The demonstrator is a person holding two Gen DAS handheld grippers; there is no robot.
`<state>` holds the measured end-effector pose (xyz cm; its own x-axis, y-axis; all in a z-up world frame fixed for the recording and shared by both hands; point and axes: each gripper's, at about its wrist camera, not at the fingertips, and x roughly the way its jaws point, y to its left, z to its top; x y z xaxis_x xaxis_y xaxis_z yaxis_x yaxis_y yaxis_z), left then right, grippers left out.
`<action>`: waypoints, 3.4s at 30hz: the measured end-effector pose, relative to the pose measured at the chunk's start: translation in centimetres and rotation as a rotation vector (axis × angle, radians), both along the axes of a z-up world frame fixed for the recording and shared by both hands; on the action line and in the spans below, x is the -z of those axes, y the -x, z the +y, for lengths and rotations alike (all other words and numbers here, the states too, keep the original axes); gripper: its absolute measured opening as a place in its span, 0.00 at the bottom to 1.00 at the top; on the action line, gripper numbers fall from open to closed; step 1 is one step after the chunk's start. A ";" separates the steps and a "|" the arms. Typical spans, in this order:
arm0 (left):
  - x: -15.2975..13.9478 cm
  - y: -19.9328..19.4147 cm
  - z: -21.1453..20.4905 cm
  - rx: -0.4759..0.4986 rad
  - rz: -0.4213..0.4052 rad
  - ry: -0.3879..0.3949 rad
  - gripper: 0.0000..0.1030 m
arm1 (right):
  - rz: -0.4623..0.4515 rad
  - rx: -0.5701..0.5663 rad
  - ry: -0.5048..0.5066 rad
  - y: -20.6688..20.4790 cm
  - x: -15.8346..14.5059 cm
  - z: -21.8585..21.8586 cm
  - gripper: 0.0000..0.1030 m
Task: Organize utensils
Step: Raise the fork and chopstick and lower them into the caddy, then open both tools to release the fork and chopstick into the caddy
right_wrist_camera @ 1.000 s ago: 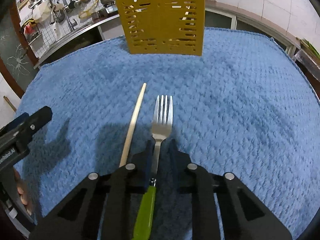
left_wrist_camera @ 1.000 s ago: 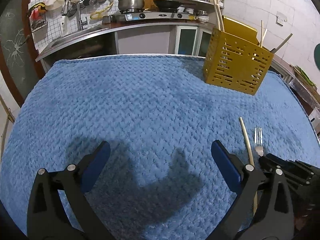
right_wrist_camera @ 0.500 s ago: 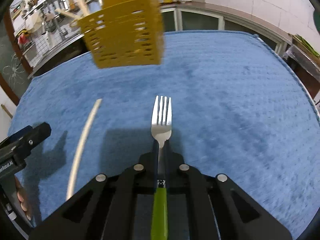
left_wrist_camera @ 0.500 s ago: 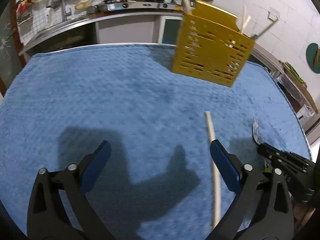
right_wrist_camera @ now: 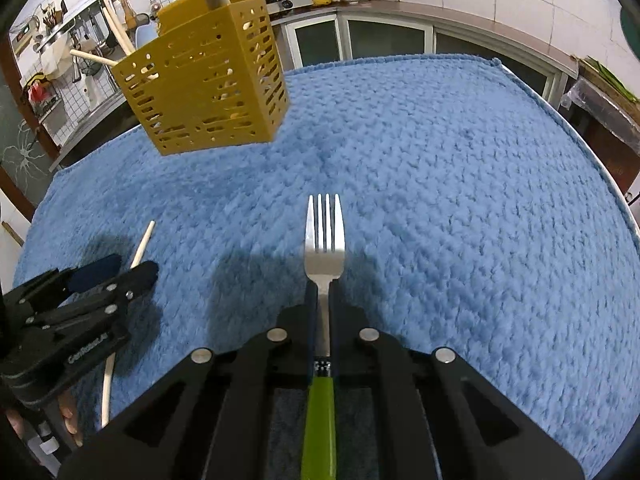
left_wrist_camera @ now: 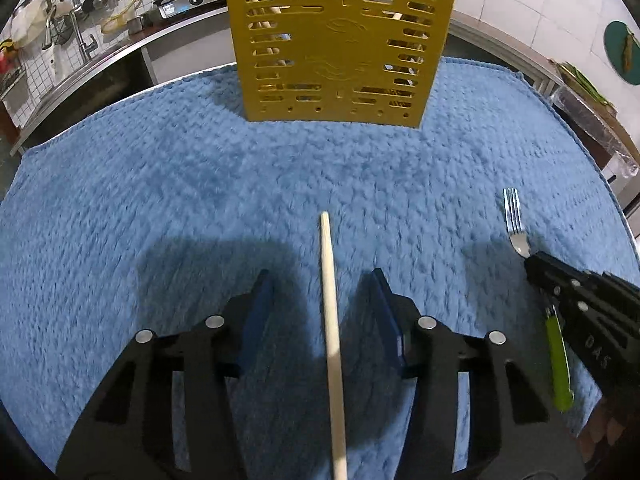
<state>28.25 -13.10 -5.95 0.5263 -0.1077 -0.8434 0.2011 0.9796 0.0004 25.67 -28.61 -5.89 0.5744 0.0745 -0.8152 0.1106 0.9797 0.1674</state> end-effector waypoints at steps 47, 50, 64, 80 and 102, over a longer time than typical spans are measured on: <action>-14.1 2.5 7.4 0.005 -0.495 0.236 0.04 | -0.412 -0.018 -0.093 1.5 -9.5 -0.8 0.05; -15.1 2.0 7.5 0.006 -0.514 0.249 0.04 | -0.456 -0.027 -0.083 1.0 -10.7 -0.8 0.05; -24.0 -1.5 5.9 0.018 -0.657 0.271 0.04 | -0.641 -0.063 -0.104 -2.8 -20.0 0.3 0.05; -25.2 -9.3 3.5 -0.012 -0.751 0.289 0.04 | -0.746 -0.081 -0.021 -10.4 -20.0 3.4 0.05; -17.9 -9.2 5.5 -0.005 -0.536 0.255 0.13 | -0.603 -0.123 0.011 -9.5 -15.9 2.7 0.04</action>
<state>37.47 -7.58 11.99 0.8730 -0.2682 -0.4073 0.2330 0.9631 -0.1347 35.22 -25.93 10.04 0.9222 0.1633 -0.3505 -0.1148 0.9812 0.1552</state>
